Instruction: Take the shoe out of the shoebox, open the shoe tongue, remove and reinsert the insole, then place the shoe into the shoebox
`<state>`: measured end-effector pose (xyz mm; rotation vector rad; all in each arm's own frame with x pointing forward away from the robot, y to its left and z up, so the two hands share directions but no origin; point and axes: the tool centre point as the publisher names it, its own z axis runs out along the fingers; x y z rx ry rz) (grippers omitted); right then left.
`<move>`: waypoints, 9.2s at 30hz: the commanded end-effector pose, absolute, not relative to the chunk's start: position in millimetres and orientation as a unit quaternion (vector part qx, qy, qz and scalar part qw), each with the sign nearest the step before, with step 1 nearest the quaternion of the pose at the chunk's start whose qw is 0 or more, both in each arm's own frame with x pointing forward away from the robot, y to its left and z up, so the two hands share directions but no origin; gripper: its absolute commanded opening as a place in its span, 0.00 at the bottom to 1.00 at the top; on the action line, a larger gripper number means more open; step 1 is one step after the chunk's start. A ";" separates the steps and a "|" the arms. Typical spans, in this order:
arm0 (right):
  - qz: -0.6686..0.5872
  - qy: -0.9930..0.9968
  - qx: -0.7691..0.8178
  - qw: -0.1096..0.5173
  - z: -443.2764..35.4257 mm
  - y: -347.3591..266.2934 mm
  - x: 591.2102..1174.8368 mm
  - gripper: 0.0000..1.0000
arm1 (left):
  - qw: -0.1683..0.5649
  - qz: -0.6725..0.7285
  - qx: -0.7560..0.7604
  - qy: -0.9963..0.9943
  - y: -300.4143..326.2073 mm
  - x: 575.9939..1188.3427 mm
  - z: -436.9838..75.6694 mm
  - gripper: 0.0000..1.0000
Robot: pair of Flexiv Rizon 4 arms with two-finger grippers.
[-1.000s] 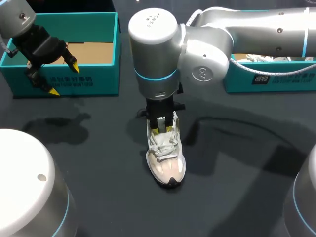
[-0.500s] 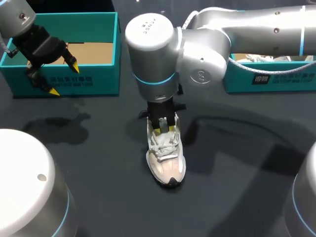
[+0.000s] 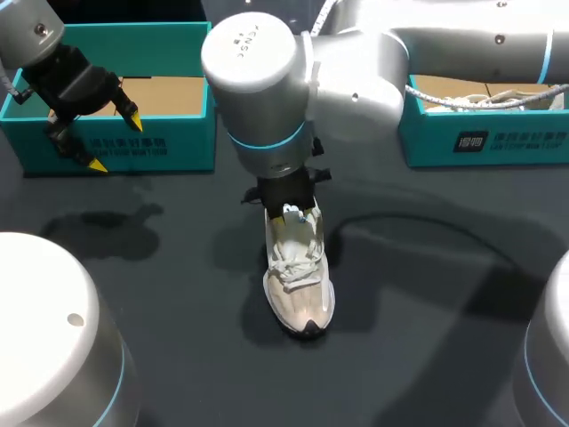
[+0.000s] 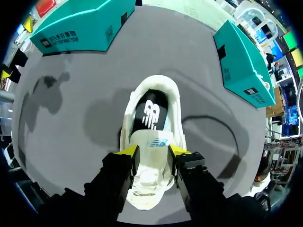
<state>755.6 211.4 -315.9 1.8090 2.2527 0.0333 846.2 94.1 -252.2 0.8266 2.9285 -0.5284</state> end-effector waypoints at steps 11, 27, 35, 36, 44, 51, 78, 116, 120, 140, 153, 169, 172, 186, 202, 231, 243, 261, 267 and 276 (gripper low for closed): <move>0.066 0.936 0.334 0.092 -264.6 204.1 764.4 0.40 | 0.027 -0.170 0.268 0.948 94.4 845.7 -252.0 1.00; 0.042 0.979 0.190 0.059 -252.8 210.3 770.6 1.00 | 0.027 -0.170 0.268 0.948 94.4 845.7 -252.0 1.00; -0.013 0.994 0.035 0.099 -242.1 218.9 798.3 1.00 | 0.027 -0.170 0.268 0.948 94.4 845.7 -252.0 1.00; 0.001 0.995 -0.011 0.099 -243.2 221.5 801.9 1.00 | 0.027 -0.170 0.268 0.948 94.4 845.7 -252.0 1.00; 0.004 0.994 -0.051 0.094 -246.8 223.6 806.0 1.00 | 0.027 -0.170 0.268 0.948 94.4 845.7 -252.0 1.00; -0.025 0.993 -0.062 0.098 -266.9 233.5 818.1 1.00 | 0.027 -0.170 0.268 0.948 94.4 845.7 -252.0 1.00; -0.007 0.997 -0.031 0.074 -339.1 200.2 858.5 0.87 | 0.027 -0.170 0.268 0.948 94.4 845.7 -252.0 1.00; 0.012 0.999 -0.021 0.040 -374.7 212.4 861.7 0.00 | 0.027 -0.170 0.268 0.948 94.4 845.7 -252.0 1.00; -0.001 0.999 -0.013 0.049 -361.6 209.0 856.9 0.00 | 0.027 -0.170 0.268 0.948 94.4 845.7 -252.0 1.00; -0.051 0.996 -0.032 0.064 -224.4 148.6 873.3 0.00 | 0.027 -0.170 0.268 0.948 94.4 845.7 -252.0 1.00; -0.051 0.996 -0.032 0.064 -224.4 148.6 873.3 0.00 | 0.027 -0.170 0.268 0.948 94.4 845.7 -252.0 1.00; -0.098 0.990 -0.036 0.099 -154.7 77.0 945.4 0.00 | 0.027 -0.170 0.268 0.948 94.4 845.7 -252.0 1.00; -0.095 0.989 -0.036 0.107 -150.7 52.5 966.8 0.00 | 0.027 -0.170 0.268 0.948 94.4 845.7 -252.0 1.00; -0.082 0.989 -0.036 0.114 -152.1 29.9 985.5 0.00 | 0.027 -0.170 0.268 0.948 94.4 845.7 -252.0 1.00; -0.112 0.983 -0.028 0.144 -123.7 -91.1 1094.0 0.00 | 0.027 -0.170 0.268 0.948 94.4 845.7 -252.0 1.00; -0.127 0.970 -0.064 0.199 -104.4 -196.0 1189.5 0.00 | 0.027 -0.170 0.268 0.948 94.4 845.7 -252.0 1.00; -0.124 0.970 -0.068 0.200 -105.1 -199.7 1191.8 0.00 | 0.027 -0.170 0.268 0.948 94.4 845.7 -252.0 1.00; -0.121 0.965 -0.044 0.229 -106.5 -277.8 1230.0 0.00 | 0.027 -0.170 0.268 0.948 94.4 845.7 -252.0 1.00; -0.124 0.951 0.180 0.220 -110.9 -297.2 1214.5 0.00 | 0.027 -0.170 0.268 0.948 94.4 845.7 -252.0 1.00; -0.160 0.906 0.367 0.136 -115.7 -298.8 1193.0 0.00 | 0.027 -0.170 0.268 0.948 94.4 845.7 -252.0 1.00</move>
